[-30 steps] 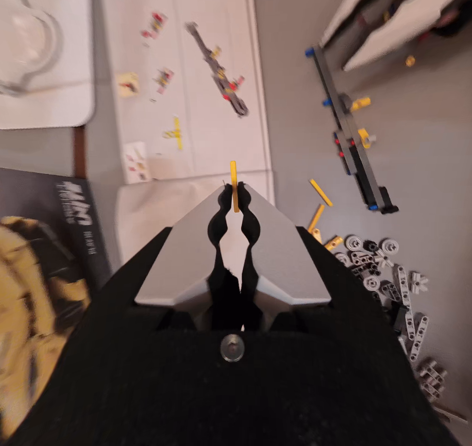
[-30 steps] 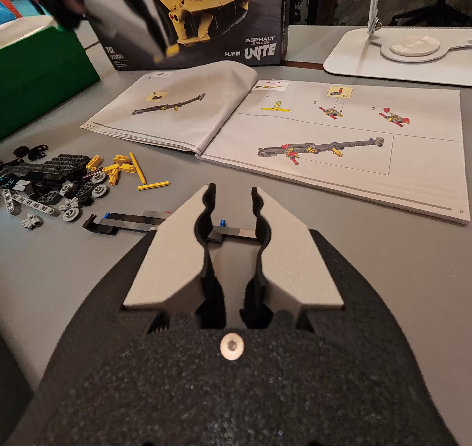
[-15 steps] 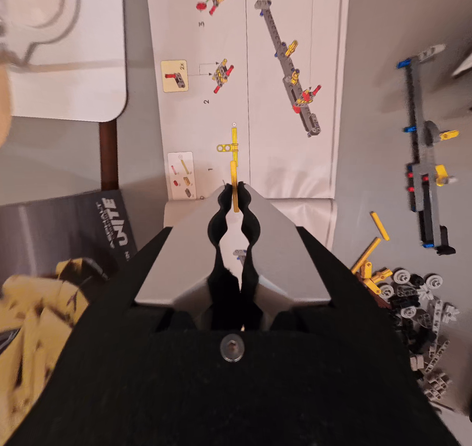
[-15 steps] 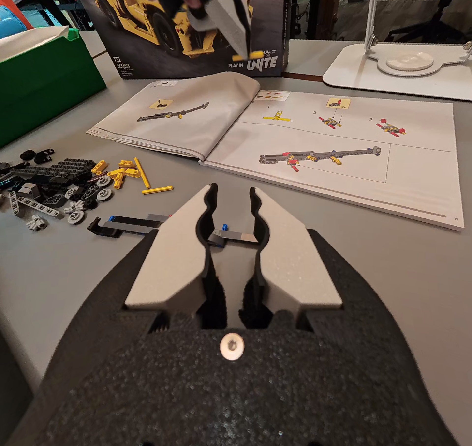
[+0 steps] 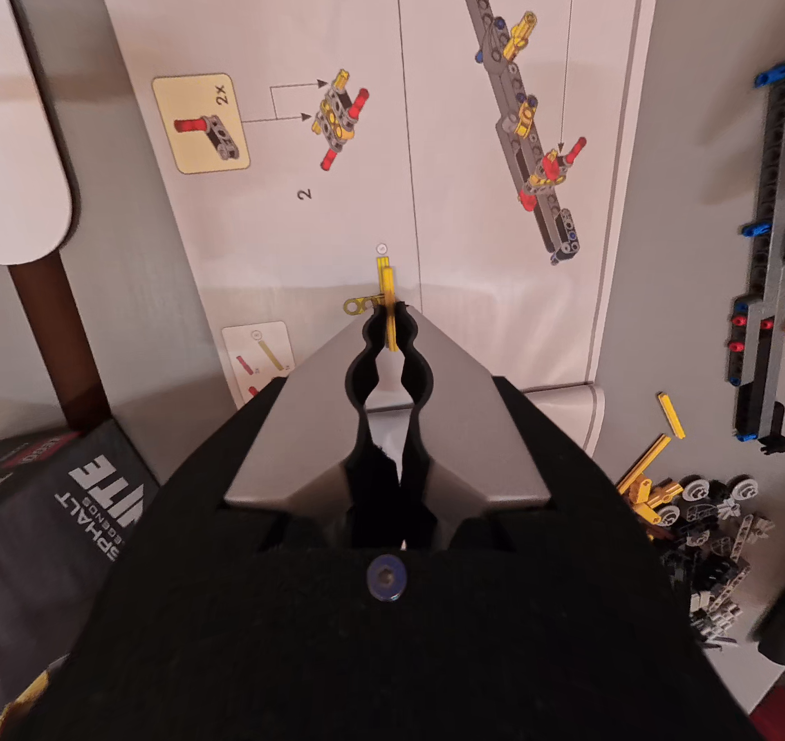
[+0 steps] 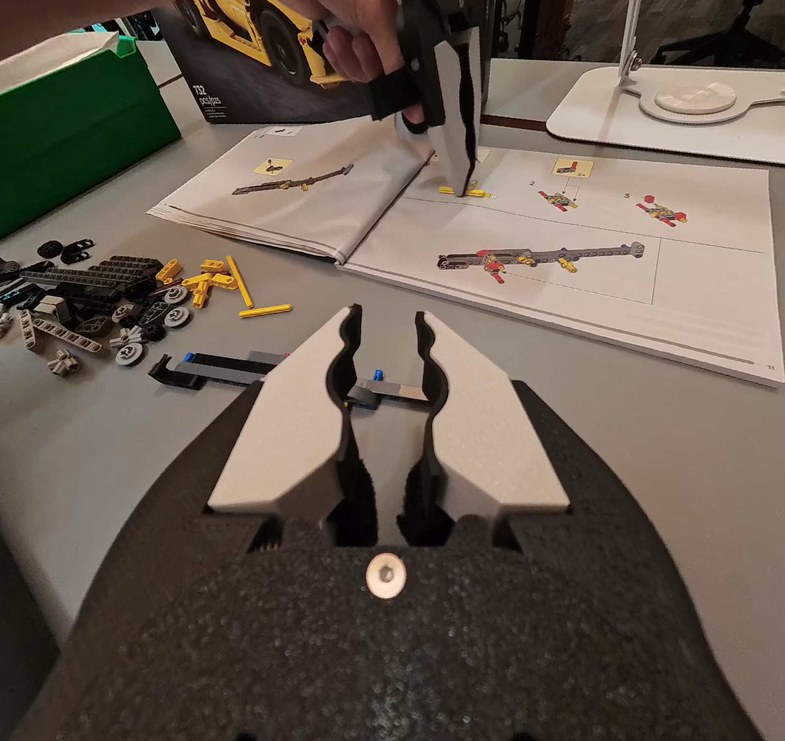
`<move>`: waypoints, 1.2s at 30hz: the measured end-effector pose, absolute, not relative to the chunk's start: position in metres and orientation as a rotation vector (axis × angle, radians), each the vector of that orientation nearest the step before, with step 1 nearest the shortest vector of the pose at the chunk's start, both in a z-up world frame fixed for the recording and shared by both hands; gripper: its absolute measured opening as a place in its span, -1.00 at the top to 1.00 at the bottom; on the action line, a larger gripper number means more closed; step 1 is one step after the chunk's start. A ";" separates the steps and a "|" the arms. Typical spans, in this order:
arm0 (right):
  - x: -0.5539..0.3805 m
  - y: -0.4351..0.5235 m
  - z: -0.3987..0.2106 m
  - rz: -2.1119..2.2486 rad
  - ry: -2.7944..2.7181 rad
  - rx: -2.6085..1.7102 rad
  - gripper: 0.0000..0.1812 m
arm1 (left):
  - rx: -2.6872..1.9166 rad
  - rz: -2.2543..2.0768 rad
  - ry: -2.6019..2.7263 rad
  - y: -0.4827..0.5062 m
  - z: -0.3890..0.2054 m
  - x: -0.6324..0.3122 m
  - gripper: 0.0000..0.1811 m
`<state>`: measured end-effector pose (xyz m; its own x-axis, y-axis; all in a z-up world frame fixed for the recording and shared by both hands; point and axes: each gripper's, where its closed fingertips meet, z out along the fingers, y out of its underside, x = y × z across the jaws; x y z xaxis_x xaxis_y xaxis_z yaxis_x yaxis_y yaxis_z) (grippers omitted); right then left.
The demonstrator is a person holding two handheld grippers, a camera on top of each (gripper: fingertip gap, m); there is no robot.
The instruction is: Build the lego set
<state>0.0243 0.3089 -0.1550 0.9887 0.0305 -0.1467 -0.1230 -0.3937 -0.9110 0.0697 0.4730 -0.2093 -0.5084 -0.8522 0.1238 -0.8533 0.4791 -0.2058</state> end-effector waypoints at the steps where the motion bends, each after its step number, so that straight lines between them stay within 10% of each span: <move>1: 0.024 0.309 -0.155 0.168 0.065 -1.970 0.72 | 1.572 0.373 -2.694 0.475 -0.209 0.071 0.97; 36: 0.018 0.310 -0.160 0.170 0.035 -1.996 0.72 | 1.593 0.345 -2.666 0.472 -0.211 0.075 0.98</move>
